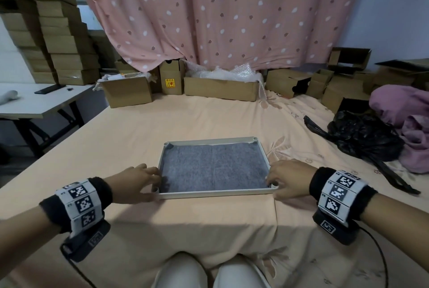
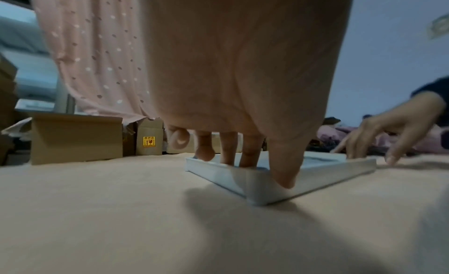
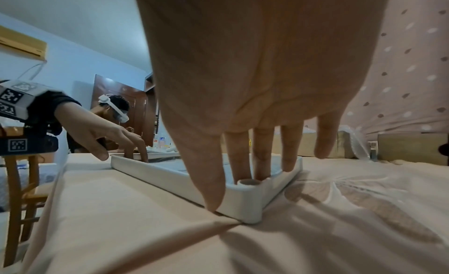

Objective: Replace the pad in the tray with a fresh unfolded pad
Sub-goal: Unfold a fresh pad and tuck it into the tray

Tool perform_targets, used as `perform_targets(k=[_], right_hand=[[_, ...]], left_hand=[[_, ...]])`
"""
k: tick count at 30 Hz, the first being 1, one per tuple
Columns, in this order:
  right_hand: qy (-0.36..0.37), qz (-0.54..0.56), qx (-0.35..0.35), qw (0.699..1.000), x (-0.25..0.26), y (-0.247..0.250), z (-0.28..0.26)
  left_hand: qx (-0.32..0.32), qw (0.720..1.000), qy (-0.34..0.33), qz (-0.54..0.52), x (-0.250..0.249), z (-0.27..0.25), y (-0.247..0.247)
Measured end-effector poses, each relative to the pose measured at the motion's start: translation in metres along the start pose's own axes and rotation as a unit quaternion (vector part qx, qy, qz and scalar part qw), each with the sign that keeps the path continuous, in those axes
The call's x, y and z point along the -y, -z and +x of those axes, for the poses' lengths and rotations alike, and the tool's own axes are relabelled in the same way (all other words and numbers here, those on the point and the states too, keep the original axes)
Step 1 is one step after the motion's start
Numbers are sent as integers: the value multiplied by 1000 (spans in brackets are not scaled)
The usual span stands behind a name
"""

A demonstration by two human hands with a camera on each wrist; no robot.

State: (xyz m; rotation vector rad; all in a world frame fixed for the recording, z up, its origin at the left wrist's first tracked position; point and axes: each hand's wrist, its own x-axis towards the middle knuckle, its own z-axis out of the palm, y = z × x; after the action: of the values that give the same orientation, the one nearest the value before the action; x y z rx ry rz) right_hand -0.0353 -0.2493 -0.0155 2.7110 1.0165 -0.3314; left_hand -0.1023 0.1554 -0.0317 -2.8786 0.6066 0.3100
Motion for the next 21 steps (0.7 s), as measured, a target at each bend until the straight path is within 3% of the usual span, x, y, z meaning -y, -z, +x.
perform_targets(k=[4,7,12,15,21], right_hand=[[-11,61,-37,997,-7,4,5],[-33,87,-88,992,-18,10,9],[-8,92,-65,994,-20,3,1],[9,44,-60,997,-16,-5,-2],[-41,-6,-63,997,-16,-2,7]], left_hand=[[1,996,11,-87,9,11,18],[-18,997,24,-75,19,17,28],[6,991,-1,-131,25,14,16],[18,995,-32,-95,20,14,8],[39,999,2,-1,23,42,19]])
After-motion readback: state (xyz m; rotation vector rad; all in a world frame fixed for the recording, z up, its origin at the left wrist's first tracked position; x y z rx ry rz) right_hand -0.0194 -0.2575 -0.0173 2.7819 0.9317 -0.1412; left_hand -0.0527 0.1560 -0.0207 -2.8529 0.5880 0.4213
